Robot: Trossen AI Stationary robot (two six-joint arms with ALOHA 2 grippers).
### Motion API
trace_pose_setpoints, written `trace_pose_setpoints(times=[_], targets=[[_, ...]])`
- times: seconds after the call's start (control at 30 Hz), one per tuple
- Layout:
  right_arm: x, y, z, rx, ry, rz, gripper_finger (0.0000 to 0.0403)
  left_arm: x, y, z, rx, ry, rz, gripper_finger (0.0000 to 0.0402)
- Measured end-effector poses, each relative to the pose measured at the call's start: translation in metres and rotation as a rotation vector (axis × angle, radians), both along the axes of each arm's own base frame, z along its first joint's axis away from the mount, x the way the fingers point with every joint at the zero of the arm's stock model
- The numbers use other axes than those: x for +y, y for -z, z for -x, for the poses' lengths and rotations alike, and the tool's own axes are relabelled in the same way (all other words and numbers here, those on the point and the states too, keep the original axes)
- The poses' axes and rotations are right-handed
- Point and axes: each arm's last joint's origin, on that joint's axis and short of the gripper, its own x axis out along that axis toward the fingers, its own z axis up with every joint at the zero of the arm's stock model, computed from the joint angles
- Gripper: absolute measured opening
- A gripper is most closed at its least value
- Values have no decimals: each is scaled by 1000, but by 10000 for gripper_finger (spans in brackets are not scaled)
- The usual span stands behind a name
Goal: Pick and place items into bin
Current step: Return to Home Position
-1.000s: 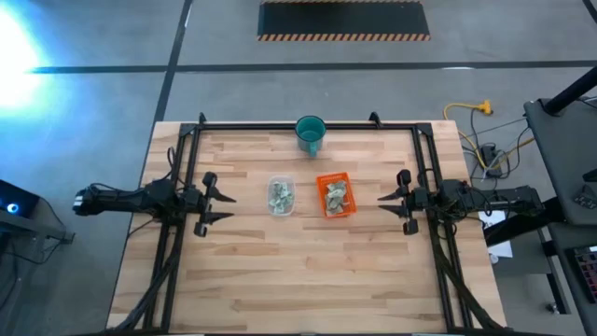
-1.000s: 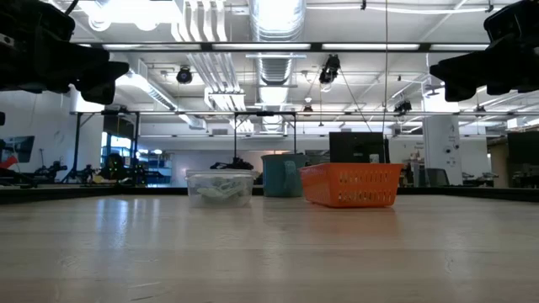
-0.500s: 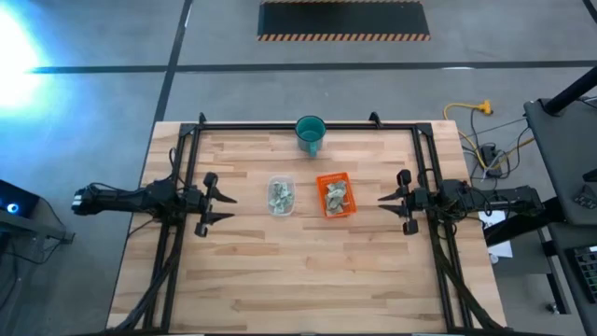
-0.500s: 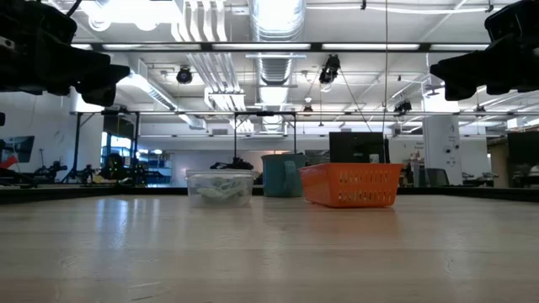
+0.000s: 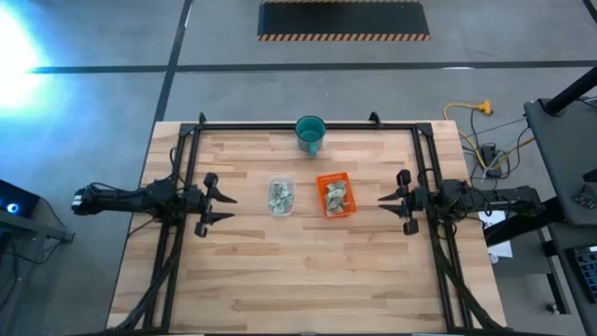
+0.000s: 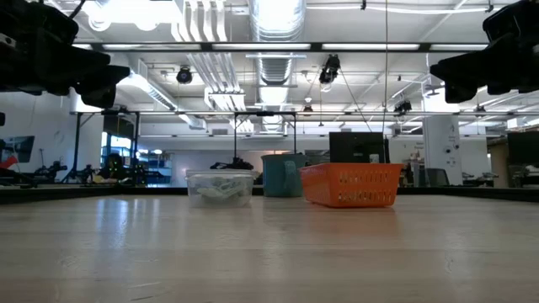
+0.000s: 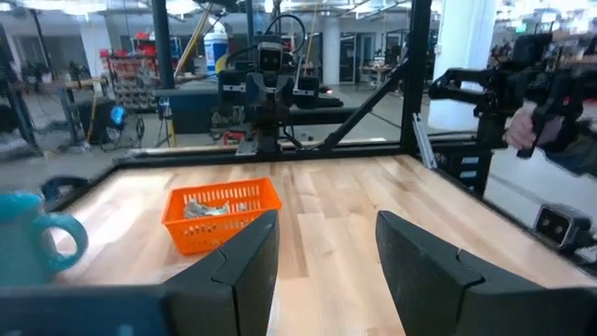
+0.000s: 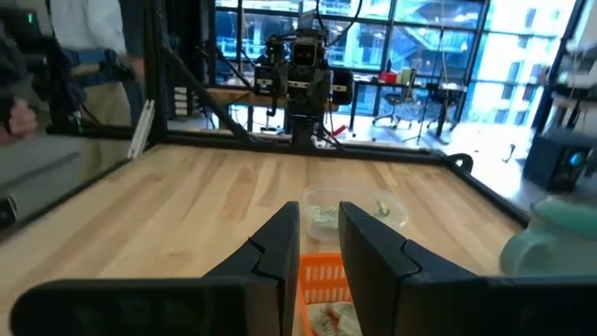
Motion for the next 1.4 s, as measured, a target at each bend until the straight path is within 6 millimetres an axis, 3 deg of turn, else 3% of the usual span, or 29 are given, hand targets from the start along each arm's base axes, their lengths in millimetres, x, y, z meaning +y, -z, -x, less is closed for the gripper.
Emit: trace_pose_setpoints(times=[0.13,0.27,0.5,1.4], targets=[[0,0,0,4,1,-82,68,0,0,0,6,-1,45,165],[0,0,0,2,1,-57,68,0,1,-1,24,-11,61,165],[0,0,0,1,2,-33,68,5,4,-5,51,-199,40,165],[0,0,0,1,1,-34,68,5,8,-11,98,-194,-37,165]])
